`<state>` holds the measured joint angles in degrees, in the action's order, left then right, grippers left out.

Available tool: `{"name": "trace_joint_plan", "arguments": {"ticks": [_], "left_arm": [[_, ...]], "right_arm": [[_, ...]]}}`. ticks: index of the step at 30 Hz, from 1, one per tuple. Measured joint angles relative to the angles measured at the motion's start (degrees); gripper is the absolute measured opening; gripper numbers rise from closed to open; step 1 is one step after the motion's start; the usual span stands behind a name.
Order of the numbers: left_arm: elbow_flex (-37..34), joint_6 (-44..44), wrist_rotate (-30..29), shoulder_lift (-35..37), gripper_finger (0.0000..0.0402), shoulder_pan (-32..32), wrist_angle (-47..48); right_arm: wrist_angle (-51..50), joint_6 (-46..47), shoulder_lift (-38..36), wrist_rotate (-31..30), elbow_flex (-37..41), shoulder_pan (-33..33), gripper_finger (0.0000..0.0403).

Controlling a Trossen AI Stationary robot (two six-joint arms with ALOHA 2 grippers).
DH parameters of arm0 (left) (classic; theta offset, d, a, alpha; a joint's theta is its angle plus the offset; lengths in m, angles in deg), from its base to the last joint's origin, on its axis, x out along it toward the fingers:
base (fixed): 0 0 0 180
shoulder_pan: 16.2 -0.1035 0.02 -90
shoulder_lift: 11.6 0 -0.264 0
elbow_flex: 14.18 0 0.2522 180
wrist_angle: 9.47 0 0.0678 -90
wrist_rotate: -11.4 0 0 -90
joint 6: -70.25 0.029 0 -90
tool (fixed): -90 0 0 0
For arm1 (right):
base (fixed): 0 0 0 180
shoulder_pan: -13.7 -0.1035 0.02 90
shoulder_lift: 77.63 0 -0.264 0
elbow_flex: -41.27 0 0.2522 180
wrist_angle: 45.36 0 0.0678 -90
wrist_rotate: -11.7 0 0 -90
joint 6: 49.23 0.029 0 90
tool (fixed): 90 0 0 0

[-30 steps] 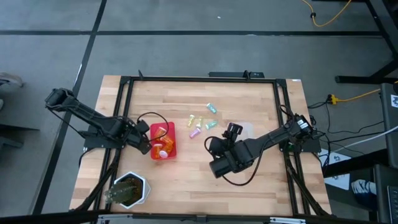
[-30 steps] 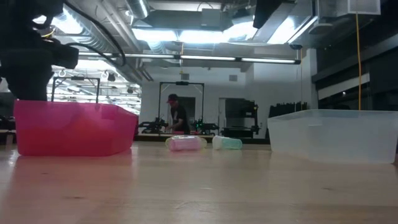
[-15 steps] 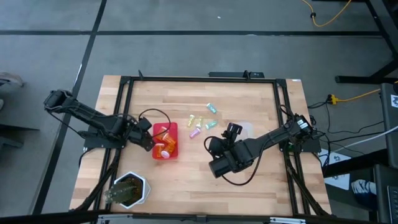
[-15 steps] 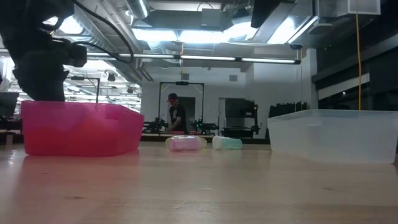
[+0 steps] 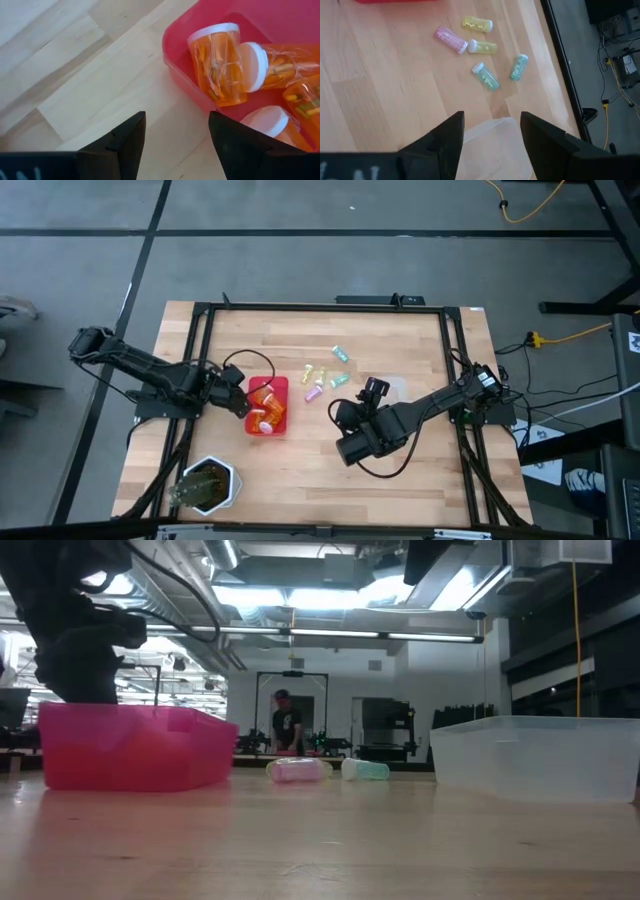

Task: Pick and place medicine bottles into bin by pill shape (circle, oval)
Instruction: Adjust the red bin on the table, then put the small purple pill bottle into the transparent bin

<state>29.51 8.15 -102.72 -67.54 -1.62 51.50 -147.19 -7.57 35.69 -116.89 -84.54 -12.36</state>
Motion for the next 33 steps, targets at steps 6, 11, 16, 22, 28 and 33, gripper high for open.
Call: {"name": "trace_joint_plan", "arguments": {"ticks": [6, 11, 16, 22, 28, 33], "left_arm": [[0.0, 0.9, 1.6, 0.1, 0.0212, -0.5, -0.3], [0.0, -0.6, 2.9, 2.2, 0.0212, -0.6, -0.2], [0.0, -0.8, 3.2, 5.6, 0.0212, -0.6, -0.3], [0.0, -2.7, 2.8, 11.6, 0.0212, -0.6, -3.0], [0.0, 7.3, 0.4, 15.5, 0.0212, -0.6, -19.9], [0.1, 24.9, 0.2, 14.6, 0.0212, -0.2, -40.5]], "right_arm": [[0.0, -0.1, 0.0, 0.1, 0.0, 0.0, 0.0197], [-0.1, -0.2, 0.0, 0.1, 0.0, 0.0, 0.0197], [-0.2, -0.3, 0.0, 0.2, 0.0, 0.0, 0.0197], [-1.3, -0.3, 0.0, 0.3, 0.0, 0.0, 0.0197], [-1.6, -0.2, 0.0, 0.3, 0.0, 0.0, 0.0197], [-1.5, -0.2, 0.0, 0.3, 0.0, 0.0, 0.0197]]}}
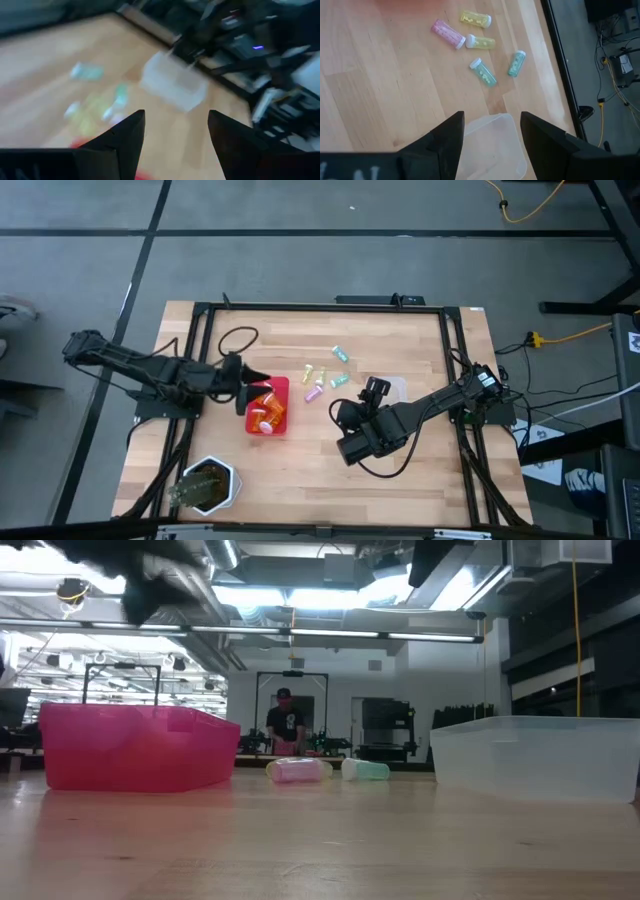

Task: Pick and place medicine bottles into bin by pill shape (circle, oval)
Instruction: Put the small purple pill bottle into the transparent bin

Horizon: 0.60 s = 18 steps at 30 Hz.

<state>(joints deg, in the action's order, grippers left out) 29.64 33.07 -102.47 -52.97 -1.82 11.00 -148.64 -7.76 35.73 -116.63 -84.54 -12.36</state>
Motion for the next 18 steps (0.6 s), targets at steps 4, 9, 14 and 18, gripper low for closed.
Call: {"name": "trace_joint_plan", "arguments": {"ticks": [4, 9, 14, 18], "left_arm": [[0.0, 10.9, 6.5, -0.6, 0.0212, 1.3, -4.4], [0.0, 19.8, 14.3, -0.6, 0.0212, 4.2, -0.5], [0.0, 24.6, 6.4, 0.0, 0.0212, 7.3, 1.7], [-2.3, 24.2, 0.7, 2.3, 0.0212, 8.2, 3.3]], "right_arm": [[0.0, 0.1, 0.0, 0.5, 0.0, 0.0, 0.0197], [-0.1, 0.1, 0.0, 2.4, 0.0, 0.0, 0.0197], [-0.1, 0.1, 0.0, 2.4, 0.0, 0.0, 0.0197], [-0.1, 0.1, 0.0, 2.4, 0.0, 0.0, 0.0197]]}}
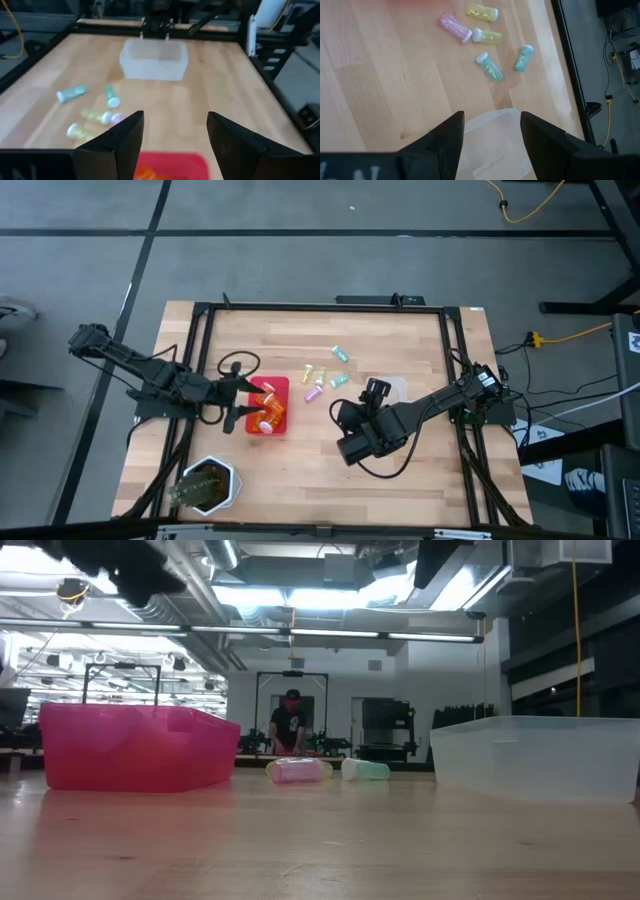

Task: Pick and place medicine bottles into bin by pill shape (circle, oval)
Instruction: Put the small purple pill bottle into the transparent bin

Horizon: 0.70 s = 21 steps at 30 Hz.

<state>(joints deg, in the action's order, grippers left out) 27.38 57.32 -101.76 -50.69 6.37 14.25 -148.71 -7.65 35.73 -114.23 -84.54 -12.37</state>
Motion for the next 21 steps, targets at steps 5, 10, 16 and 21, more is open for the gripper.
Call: {"name": "trace_joint_plan", "arguments": {"ticks": [5, 10, 16, 21], "left_arm": [[-6.8, -3.7, -0.2, 5.3, 0.0212, 0.0, -0.2], [-12.4, -5.0, -2.3, 13.8, 0.0212, 0.0, -1.9], [-16.6, -3.0, -4.5, 24.5, 0.0212, 0.0, -1.9], [-19.9, -2.9, -10.3, 29.1, 0.0212, 0.0, -1.4]], "right_arm": [[0.0, 0.0, 0.0, 0.0, 0.0, 0.0, 0.0197], [0.0, 0.0, 0.0, 0.0, 0.0, 0.0, 0.0197], [0.1, 0.0, 0.0, 0.0, 0.0, 0.0, 0.0197], [0.4, 0.0, 0.0, 0.0, 0.0, 0.0, 0.0197]]}}
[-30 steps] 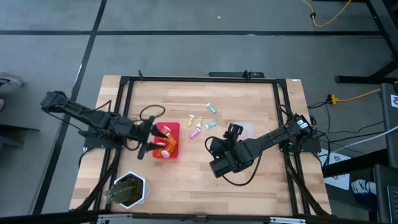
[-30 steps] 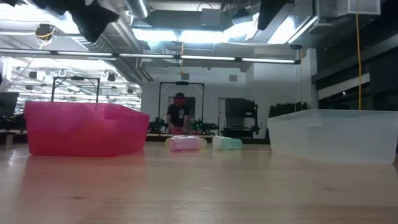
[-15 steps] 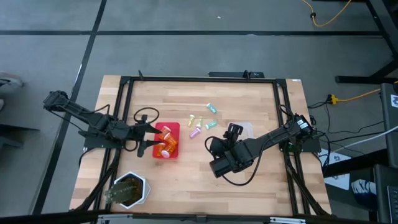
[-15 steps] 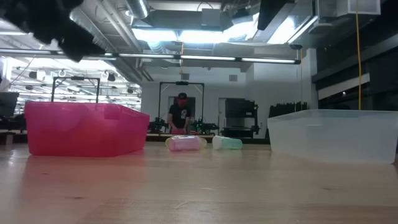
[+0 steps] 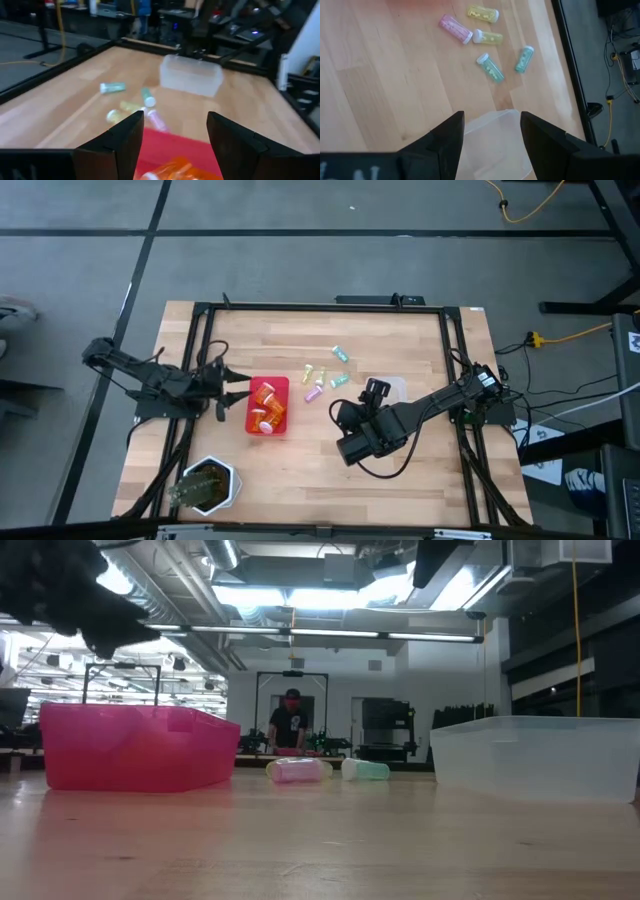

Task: Pick and place medicine bottles into bin by pill shape (circle, oval)
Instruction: Put the small purple pill bottle into the transparent bin

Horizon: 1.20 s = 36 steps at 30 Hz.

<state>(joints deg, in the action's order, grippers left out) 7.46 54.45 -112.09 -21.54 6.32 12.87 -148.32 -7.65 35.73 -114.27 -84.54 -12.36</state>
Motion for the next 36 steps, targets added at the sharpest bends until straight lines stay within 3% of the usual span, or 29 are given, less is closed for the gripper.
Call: {"name": "trace_joint_plan", "arguments": {"ticks": [15, 36], "left_arm": [[-3.1, -6.5, -3.0, 0.6, 0.0212, 0.0, 2.7], [-3.1, -4.2, -2.9, 0.4, 0.0212, 0.0, 2.9]], "right_arm": [[1.3, 0.0, 0.0, 0.0, 0.0, 0.0, 0.0197], [9.0, -0.1, 0.2, -0.4, 0.0, 0.0, 0.0197]]}}
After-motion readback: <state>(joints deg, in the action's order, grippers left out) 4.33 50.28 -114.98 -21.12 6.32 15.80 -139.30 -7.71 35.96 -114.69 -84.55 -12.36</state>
